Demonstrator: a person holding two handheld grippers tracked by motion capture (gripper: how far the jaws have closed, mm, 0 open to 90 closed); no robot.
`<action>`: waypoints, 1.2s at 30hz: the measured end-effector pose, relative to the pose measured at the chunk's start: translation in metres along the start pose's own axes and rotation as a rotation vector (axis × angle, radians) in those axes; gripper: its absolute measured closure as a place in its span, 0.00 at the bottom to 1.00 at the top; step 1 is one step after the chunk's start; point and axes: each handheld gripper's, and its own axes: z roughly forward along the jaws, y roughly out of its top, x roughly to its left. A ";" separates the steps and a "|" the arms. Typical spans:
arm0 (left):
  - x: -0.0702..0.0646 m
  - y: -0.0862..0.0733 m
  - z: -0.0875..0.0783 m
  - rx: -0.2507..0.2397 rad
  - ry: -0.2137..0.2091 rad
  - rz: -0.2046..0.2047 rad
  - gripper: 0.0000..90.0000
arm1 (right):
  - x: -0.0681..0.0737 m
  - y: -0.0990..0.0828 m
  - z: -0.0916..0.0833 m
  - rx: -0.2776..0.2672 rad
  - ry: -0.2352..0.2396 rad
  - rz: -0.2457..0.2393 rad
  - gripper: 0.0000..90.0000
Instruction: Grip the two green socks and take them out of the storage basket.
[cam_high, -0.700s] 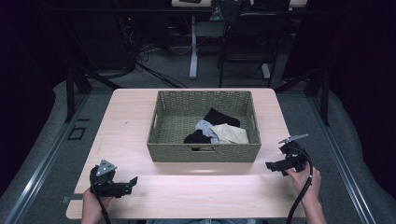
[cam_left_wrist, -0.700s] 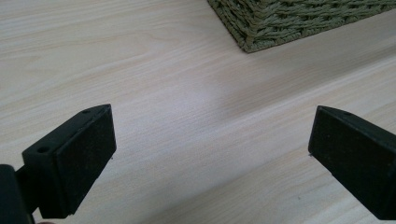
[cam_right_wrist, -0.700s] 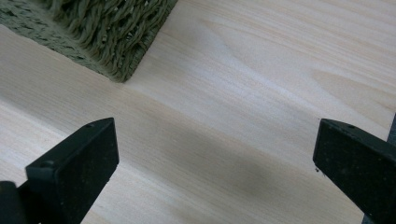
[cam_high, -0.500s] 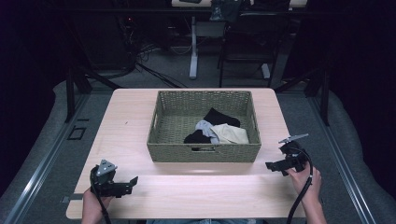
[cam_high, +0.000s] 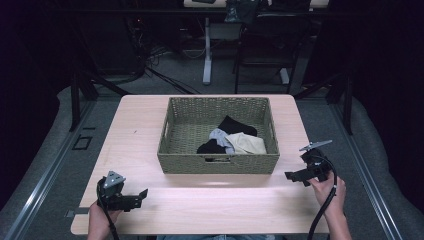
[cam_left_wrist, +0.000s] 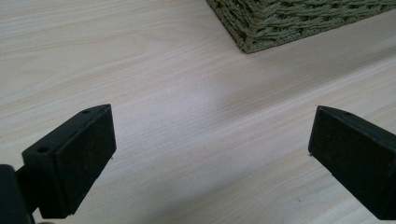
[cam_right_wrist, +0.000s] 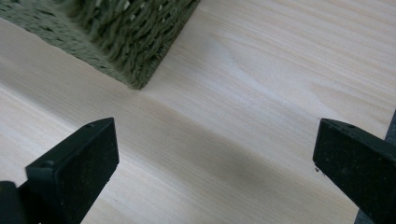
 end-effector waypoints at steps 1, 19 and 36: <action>0.000 0.000 0.000 0.004 -0.002 0.000 0.01 | 0.002 0.001 -0.003 0.000 -0.001 -0.006 0.00; 0.000 0.001 0.001 0.002 -0.006 -0.003 0.01 | 0.002 0.012 -0.030 -0.017 0.015 0.005 0.00; -0.001 0.001 0.002 -0.003 -0.007 -0.005 0.01 | 0.008 0.039 -0.064 -0.058 0.006 -0.025 0.00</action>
